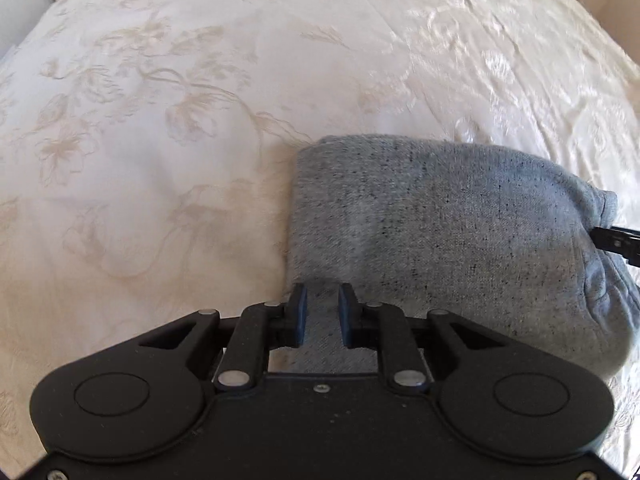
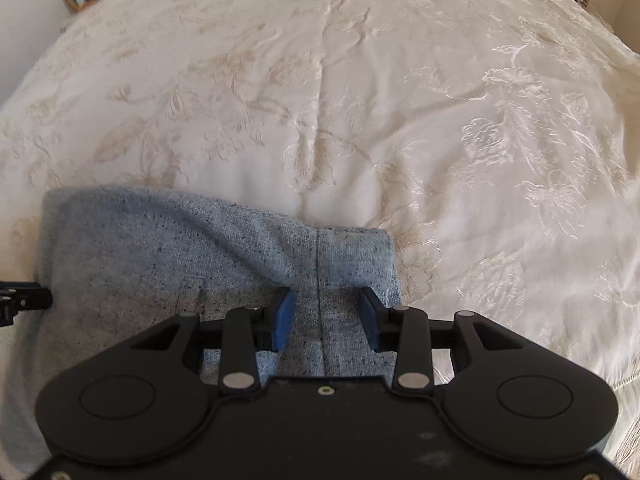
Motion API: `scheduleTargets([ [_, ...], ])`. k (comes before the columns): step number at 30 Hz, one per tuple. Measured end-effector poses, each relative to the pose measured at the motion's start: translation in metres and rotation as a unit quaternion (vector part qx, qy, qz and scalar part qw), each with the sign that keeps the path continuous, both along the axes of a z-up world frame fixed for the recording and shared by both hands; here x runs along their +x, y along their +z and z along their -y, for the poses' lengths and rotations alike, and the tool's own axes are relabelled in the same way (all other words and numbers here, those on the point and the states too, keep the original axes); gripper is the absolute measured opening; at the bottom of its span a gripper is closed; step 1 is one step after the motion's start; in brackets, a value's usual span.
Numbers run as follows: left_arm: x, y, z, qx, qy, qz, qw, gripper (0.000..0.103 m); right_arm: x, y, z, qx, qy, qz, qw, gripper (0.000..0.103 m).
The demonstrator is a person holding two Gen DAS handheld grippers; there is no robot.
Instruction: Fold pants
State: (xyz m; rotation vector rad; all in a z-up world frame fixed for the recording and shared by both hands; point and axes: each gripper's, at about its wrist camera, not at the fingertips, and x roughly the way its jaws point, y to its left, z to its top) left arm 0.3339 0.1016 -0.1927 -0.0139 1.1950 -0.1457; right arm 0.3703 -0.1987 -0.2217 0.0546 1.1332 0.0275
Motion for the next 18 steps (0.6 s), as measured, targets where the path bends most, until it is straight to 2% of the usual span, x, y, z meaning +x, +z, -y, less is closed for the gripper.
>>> scheduleTargets([
  [3, -0.018, 0.012, -0.004, 0.008, -0.009, 0.02, 0.9997, 0.04, -0.024, 0.021, 0.02, 0.041, -0.023, 0.032, 0.998, 0.039],
  [7, -0.032, 0.012, -0.003, -0.005, -0.032, 0.015, 0.9994, 0.043, -0.058, 0.039, 0.04, 0.053, -0.039, 0.073, 0.995, 0.039],
  [9, -0.036, 0.005, -0.001, -0.013, -0.042, 0.003, 0.999, 0.048, -0.066, 0.037, 0.047, 0.052, -0.038, 0.064, 0.996, 0.039],
  [13, -0.032, -0.005, 0.014, 0.001, -0.052, -0.006, 0.9986, 0.049, -0.063, 0.018, 0.059, 0.073, -0.041, 0.019, 0.996, 0.039],
  [18, -0.02, -0.015, 0.013, 0.0, -0.039, -0.007, 0.9992, 0.06, -0.055, -0.006, 0.074, 0.138, -0.077, -0.003, 0.987, 0.04],
])
